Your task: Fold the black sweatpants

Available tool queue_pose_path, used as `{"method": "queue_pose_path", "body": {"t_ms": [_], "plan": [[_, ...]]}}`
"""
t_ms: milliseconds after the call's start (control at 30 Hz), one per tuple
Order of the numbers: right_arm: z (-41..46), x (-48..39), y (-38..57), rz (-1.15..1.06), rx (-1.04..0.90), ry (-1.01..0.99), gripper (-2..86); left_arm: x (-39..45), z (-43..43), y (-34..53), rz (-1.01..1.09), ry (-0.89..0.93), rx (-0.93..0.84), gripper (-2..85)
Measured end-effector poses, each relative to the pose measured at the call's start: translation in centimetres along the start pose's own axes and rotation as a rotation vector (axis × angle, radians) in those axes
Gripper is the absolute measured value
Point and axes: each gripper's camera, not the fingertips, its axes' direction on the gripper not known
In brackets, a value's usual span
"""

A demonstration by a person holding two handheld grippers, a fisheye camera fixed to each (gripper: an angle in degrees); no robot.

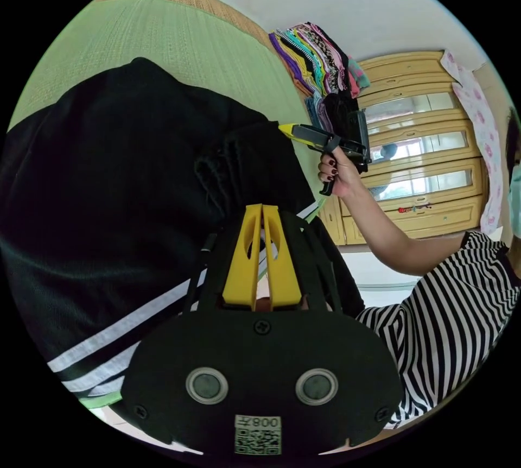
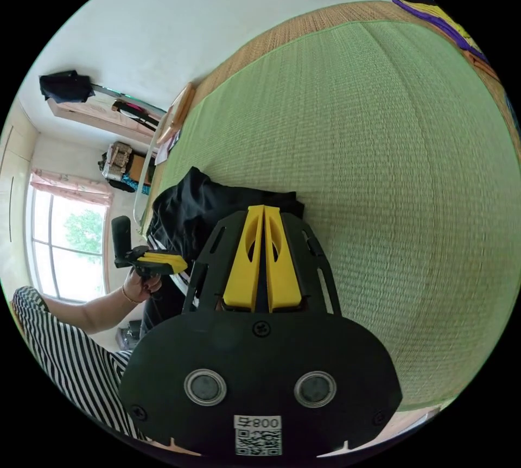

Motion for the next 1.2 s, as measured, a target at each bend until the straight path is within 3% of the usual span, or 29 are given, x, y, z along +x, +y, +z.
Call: {"method": "queue_pose_path", "body": {"t_ms": [300, 633, 933, 1200], "plan": [[0.2, 2.8, 9.6, 0.050, -0.062, -0.107, 0.0, 2.9, 2.9, 1.5, -0.010, -0.035, 0.017, 0.1], [2.3, 7.1, 14.0, 0.088, -0.082, -0.083, 0.0, 7.2, 5.9, 2.1, -0.023, -0.110, 0.009, 0.3], [2.3, 10.8, 18.4, 0.147, -0.047, -0.153, 0.0, 15.7, 11.3, 2.8, 0.140, -0.130, -0.077, 3.3], [-0.2, 16.7, 23.7, 0.283, 0.118, -0.245, 0.1, 23.7, 19.3, 1.1, 0.374, -0.265, -0.239, 6.2]]}}
